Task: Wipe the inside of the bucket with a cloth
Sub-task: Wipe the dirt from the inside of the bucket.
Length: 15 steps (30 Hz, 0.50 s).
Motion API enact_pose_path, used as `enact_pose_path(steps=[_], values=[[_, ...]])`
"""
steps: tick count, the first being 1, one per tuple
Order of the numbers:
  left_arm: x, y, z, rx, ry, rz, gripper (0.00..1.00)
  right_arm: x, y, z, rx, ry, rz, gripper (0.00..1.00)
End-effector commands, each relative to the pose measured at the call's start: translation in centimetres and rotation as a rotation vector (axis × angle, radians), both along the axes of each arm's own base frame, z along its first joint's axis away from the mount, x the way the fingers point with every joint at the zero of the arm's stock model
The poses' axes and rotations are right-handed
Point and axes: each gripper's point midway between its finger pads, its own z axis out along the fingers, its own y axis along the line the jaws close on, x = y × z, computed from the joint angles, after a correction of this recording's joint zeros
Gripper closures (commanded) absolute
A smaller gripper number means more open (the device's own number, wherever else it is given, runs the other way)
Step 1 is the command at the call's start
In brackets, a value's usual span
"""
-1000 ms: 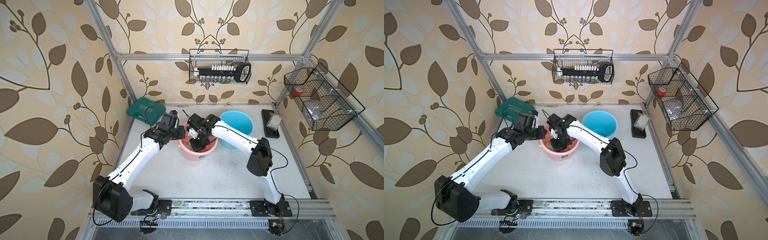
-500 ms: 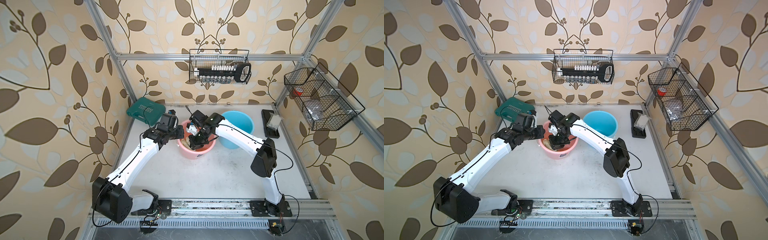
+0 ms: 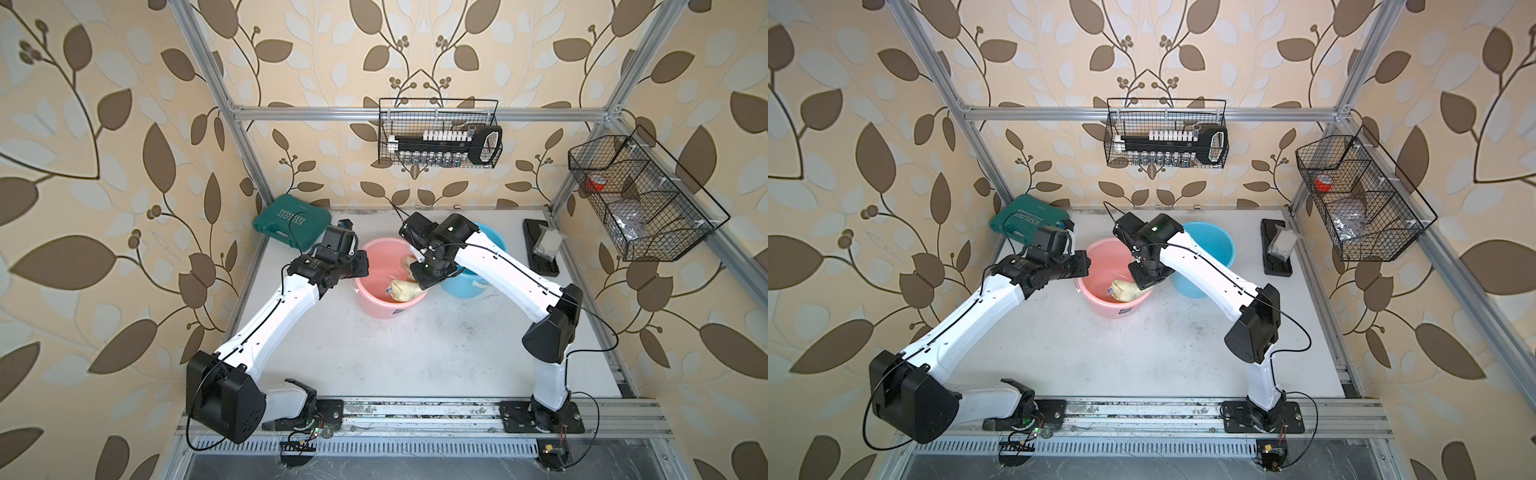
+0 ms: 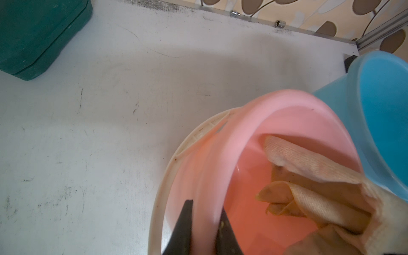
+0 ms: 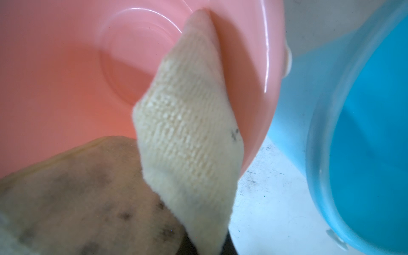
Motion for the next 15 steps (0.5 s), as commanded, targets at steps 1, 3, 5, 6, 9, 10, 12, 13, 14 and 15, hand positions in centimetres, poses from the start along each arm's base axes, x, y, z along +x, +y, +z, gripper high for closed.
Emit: enact_pose_path(steps=[1, 3, 5, 6, 9, 10, 12, 13, 14, 15], values=[[1.4, 0.0, 3.2, -0.026, -0.103, 0.023, 1.0, -2.1, 0.4, -2.1, -0.083, 0.096, 0.073, 1.0], [1.5, -0.2, 3.2, -0.035, -0.101, 0.023, 1.0, -3.9, 3.3, -3.0, 0.013, 0.179, 0.116, 1.0], [1.5, -0.3, 3.2, -0.042, -0.1, 0.022, 1.0, -5.7, 6.8, -3.2, 0.163, 0.26, 0.149, 1.0], [1.5, -0.3, 3.1, -0.043, -0.099, 0.023, 1.0, -6.3, 8.4, -3.0, 0.229, 0.287, 0.154, 1.0], [1.5, -0.3, 3.2, -0.044, -0.099, 0.024, 1.0, -7.6, 12.0, -1.3, 0.411, 0.342, 0.177, 1.0], [1.5, -0.3, 3.2, -0.044, -0.098, 0.024, 1.0, -7.9, 12.8, -0.7, 0.456, 0.355, 0.184, 1.0], [1.5, -0.3, 3.2, -0.04, -0.097, 0.022, 1.0, -8.4, 13.5, 0.8, 0.527, 0.362, 0.192, 1.0], [1.6, -0.2, 3.2, -0.037, -0.098, 0.023, 1.0, -8.4, 13.5, 1.4, 0.544, 0.353, 0.194, 1.0], [1.6, -0.2, 3.2, -0.036, -0.1, 0.026, 1.0, -8.4, 13.1, 1.6, 0.542, 0.344, 0.186, 1.0], [1.6, -0.2, 3.2, -0.035, -0.1, 0.028, 1.0, -8.5, 12.4, 1.6, 0.523, 0.331, 0.177, 1.0]])
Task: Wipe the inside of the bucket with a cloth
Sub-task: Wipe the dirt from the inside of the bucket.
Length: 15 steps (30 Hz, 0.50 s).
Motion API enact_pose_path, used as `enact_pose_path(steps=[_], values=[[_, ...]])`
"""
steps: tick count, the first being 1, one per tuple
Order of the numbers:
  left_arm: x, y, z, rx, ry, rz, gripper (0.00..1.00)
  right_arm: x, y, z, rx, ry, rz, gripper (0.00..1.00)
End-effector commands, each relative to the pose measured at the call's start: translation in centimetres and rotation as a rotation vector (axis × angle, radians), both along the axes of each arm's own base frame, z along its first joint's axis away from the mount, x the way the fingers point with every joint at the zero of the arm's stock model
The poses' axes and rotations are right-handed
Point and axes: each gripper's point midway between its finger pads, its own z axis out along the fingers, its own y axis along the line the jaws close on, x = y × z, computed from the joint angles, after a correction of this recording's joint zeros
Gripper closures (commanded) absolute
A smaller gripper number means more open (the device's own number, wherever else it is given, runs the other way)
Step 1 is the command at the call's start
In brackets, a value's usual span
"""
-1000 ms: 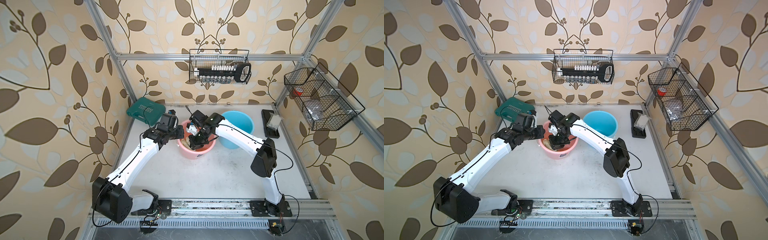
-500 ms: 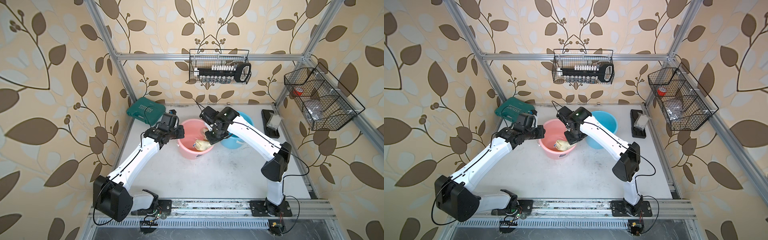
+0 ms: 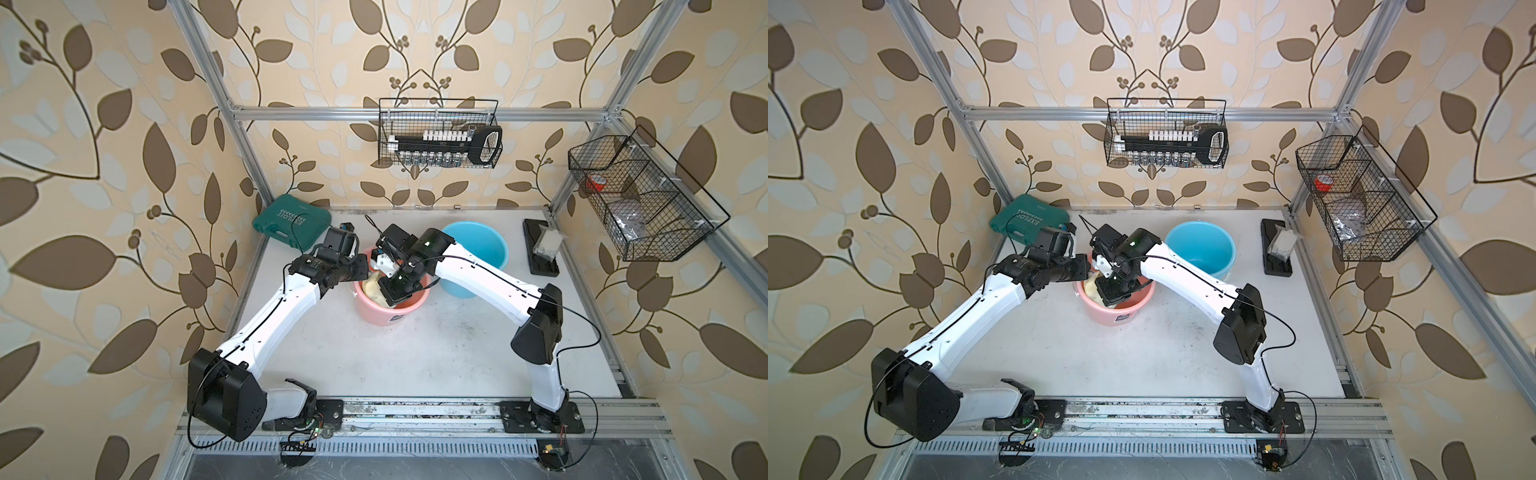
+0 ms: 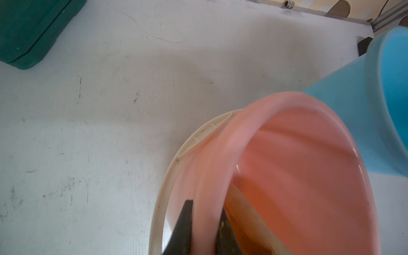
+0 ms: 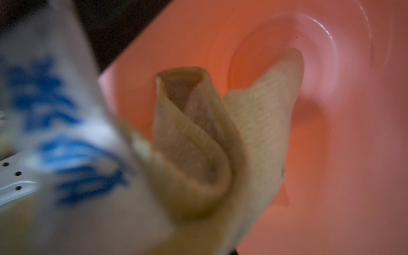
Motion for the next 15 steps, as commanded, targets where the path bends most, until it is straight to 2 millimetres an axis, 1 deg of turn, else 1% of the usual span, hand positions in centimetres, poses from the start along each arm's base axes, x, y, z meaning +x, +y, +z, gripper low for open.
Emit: enact_pose_path(steps=[1, 4, 5, 8, 12, 15], values=[[2.4, -0.3, 4.5, -0.067, -0.153, 0.048, 1.0, -3.0, -0.1, 2.4, 0.082, 0.079, 0.022, 1.0], [2.6, -0.4, 4.7, -0.079, -0.155, 0.055, 1.0, -2.9, -4.1, 0.7, -0.041, 0.063, -0.024, 1.0], [2.6, -0.4, 4.8, -0.083, -0.157, 0.06, 1.0, -2.8, -5.5, 0.2, -0.057, 0.066, -0.043, 1.0], [2.8, -0.5, 5.0, -0.092, -0.156, 0.063, 1.0, -3.0, -8.5, -0.9, -0.035, 0.104, -0.099, 1.0], [3.1, -0.7, 5.3, -0.097, -0.16, 0.066, 1.0, -2.9, -11.7, -0.5, -0.025, 0.079, -0.159, 1.0], [3.3, -0.9, 5.5, -0.112, -0.157, 0.065, 1.0, -3.0, -13.7, 0.0, -0.061, 0.052, -0.19, 1.0]])
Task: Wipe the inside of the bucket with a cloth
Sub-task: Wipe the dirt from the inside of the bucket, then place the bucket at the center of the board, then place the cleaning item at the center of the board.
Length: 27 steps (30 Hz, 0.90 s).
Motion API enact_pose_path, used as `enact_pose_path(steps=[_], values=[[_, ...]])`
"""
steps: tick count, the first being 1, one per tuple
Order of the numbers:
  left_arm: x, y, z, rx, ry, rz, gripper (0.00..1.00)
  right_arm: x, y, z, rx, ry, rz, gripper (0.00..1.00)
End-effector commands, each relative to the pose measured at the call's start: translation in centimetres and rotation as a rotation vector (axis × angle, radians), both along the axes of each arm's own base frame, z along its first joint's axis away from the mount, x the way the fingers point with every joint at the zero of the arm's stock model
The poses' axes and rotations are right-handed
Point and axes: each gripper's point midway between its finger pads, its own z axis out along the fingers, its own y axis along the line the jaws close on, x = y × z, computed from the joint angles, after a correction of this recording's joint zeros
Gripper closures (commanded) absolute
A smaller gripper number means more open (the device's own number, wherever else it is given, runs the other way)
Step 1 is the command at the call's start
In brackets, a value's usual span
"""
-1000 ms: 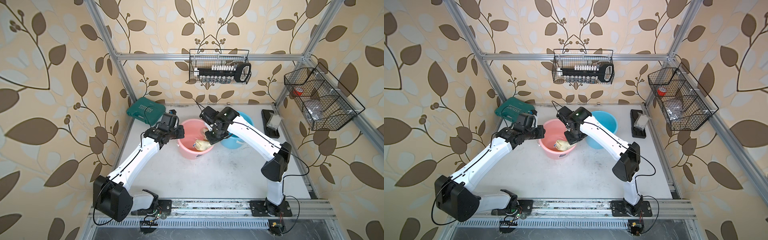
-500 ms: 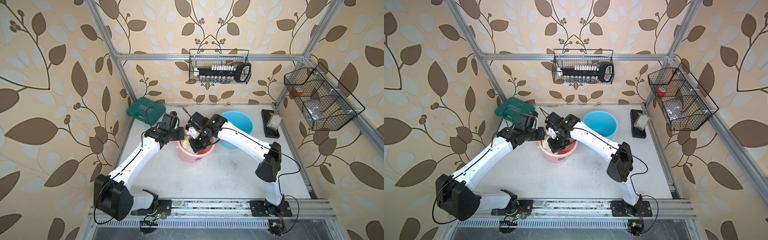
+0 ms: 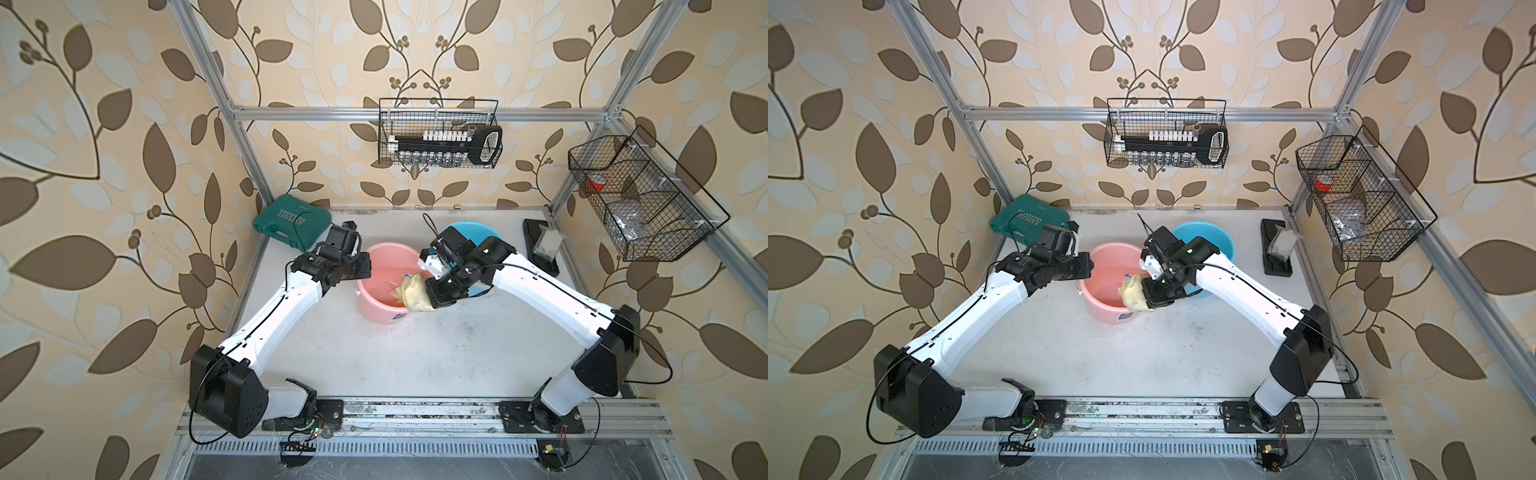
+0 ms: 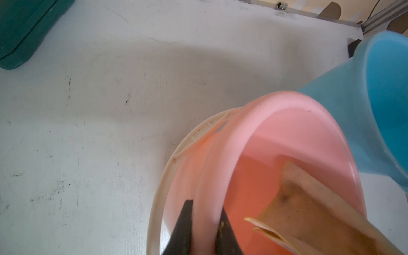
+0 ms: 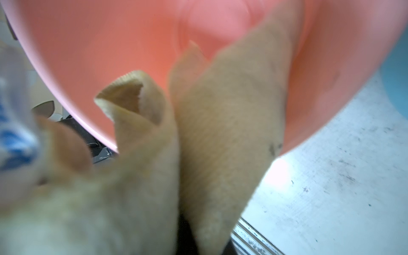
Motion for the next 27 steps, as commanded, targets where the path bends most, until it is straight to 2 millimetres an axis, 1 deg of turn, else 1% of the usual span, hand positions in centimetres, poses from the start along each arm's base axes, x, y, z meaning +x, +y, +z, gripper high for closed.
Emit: enact_pose_path(steps=[1, 2, 5, 7, 9, 13, 18, 21, 24, 27], values=[[2.6, -0.1, 4.8, -0.085, -0.147, 0.063, 1.0, -1.8, -2.4, -0.2, -0.071, 0.033, -0.004, 1.0], [2.6, -0.1, 4.8, -0.088, -0.148, 0.064, 1.0, -1.3, -3.4, 0.1, -0.085, 0.02, -0.036, 1.0], [2.6, -0.2, 4.9, -0.093, -0.149, 0.062, 1.0, -1.3, -5.4, 1.4, -0.121, -0.022, -0.071, 1.0], [2.5, -0.2, 5.0, -0.097, -0.147, 0.065, 1.0, -1.6, -7.0, 2.3, -0.157, -0.05, -0.092, 1.0], [2.6, -0.2, 5.0, -0.1, -0.148, 0.067, 1.0, -2.1, -9.1, 2.9, -0.21, -0.081, -0.121, 1.0], [2.8, -0.3, 5.1, -0.106, -0.149, 0.07, 1.0, -3.0, -12.8, 2.9, -0.259, -0.111, -0.198, 1.0], [3.0, -0.3, 5.1, -0.111, -0.146, 0.084, 1.0, -3.7, -17.7, 3.6, -0.316, -0.191, -0.357, 1.0], [3.2, -0.3, 5.0, -0.113, -0.144, 0.089, 1.0, -4.0, -19.8, 4.4, -0.298, -0.261, -0.458, 1.0], [3.4, -0.6, 4.5, -0.121, -0.13, 0.084, 1.0, -4.2, -22.2, 5.0, -0.336, -0.34, -0.554, 1.0], [3.7, -0.9, 4.1, -0.13, -0.119, 0.085, 1.0, -3.6, -24.0, 4.9, -0.357, -0.402, -0.642, 1.0]])
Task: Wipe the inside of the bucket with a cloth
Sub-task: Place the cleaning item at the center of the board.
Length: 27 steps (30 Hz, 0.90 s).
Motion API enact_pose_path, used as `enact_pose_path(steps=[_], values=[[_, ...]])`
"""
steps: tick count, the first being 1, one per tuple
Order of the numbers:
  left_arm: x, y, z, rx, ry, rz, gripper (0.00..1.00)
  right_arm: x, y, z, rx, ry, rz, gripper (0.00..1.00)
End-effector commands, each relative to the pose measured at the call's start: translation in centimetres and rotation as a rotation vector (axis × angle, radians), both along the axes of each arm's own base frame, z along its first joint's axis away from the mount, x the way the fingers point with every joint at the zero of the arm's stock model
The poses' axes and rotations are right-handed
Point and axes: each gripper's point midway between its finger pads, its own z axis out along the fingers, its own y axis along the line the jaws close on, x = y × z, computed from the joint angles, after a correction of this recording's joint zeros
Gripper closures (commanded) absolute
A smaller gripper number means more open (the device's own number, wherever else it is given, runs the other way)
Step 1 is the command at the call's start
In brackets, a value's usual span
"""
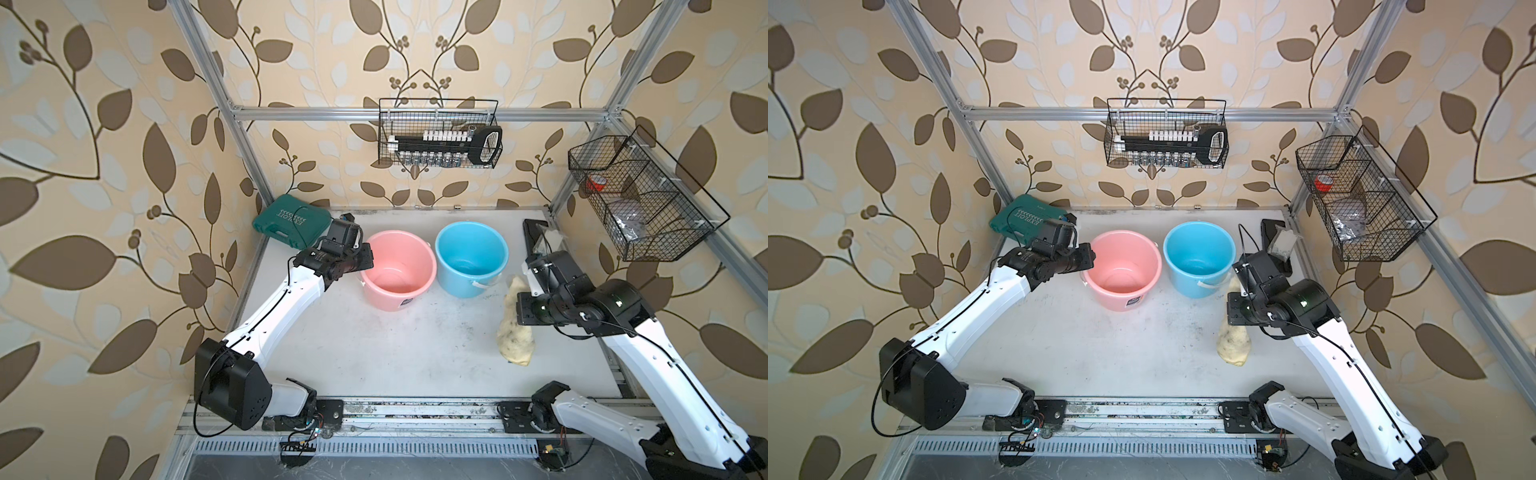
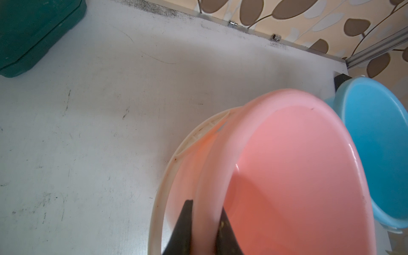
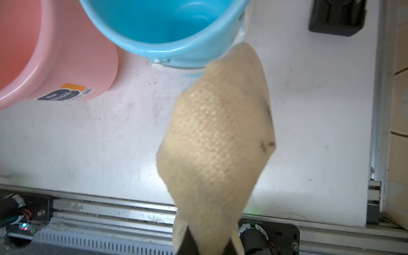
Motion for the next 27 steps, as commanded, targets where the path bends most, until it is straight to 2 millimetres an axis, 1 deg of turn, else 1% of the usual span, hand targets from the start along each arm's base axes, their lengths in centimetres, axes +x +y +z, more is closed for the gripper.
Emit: enact_pose_path(steps=[1, 4, 5, 10, 12, 14, 19, 20, 21, 22, 27], values=[[1.9, -0.4, 2.9, -0.068, -0.086, 0.023, 1.0, 1.1, -2.7, -0.6, -0.06, -0.065, -0.135, 1.0], [2.1, -0.7, 2.3, -0.08, -0.069, 0.023, 1.0, 2.5, -3.2, -2.5, 0.027, -0.027, -0.178, 1.0], [2.1, -0.8, 2.1, -0.085, -0.065, 0.024, 1.0, 3.3, -3.2, -3.3, 0.075, -0.017, -0.192, 1.0], [2.6, -1.2, 1.0, -0.117, -0.04, 0.03, 1.0, 6.1, -4.3, -8.2, 0.225, 0.098, -0.241, 1.0], [2.8, -1.4, 0.8, -0.132, -0.035, 0.035, 0.99, 7.1, -4.2, -9.8, 0.264, 0.127, -0.239, 1.0], [2.9, -1.4, 0.7, -0.147, -0.034, 0.046, 0.97, 8.0, -3.9, -10.8, 0.281, 0.147, -0.23, 1.0], [2.9, -1.6, -0.3, -0.19, -0.016, 0.066, 0.93, 9.9, -3.4, -13.3, 0.319, 0.209, -0.229, 1.0], [2.9, -1.6, -0.4, -0.192, -0.013, 0.07, 0.91, 10.1, -3.5, -13.8, 0.318, 0.219, -0.232, 1.0], [2.8, -1.6, -0.6, -0.191, -0.008, 0.074, 0.88, 10.3, -3.6, -14.3, 0.312, 0.229, -0.234, 0.97], [2.9, -1.5, -2.0, -0.173, 0.03, 0.082, 0.86, 10.5, -3.7, -15.0, 0.305, 0.241, -0.236, 0.96], [2.5, -0.5, -3.0, -0.128, 0.05, 0.12, 0.83, 10.9, -3.9, -17.4, 0.296, 0.299, -0.248, 0.92]])
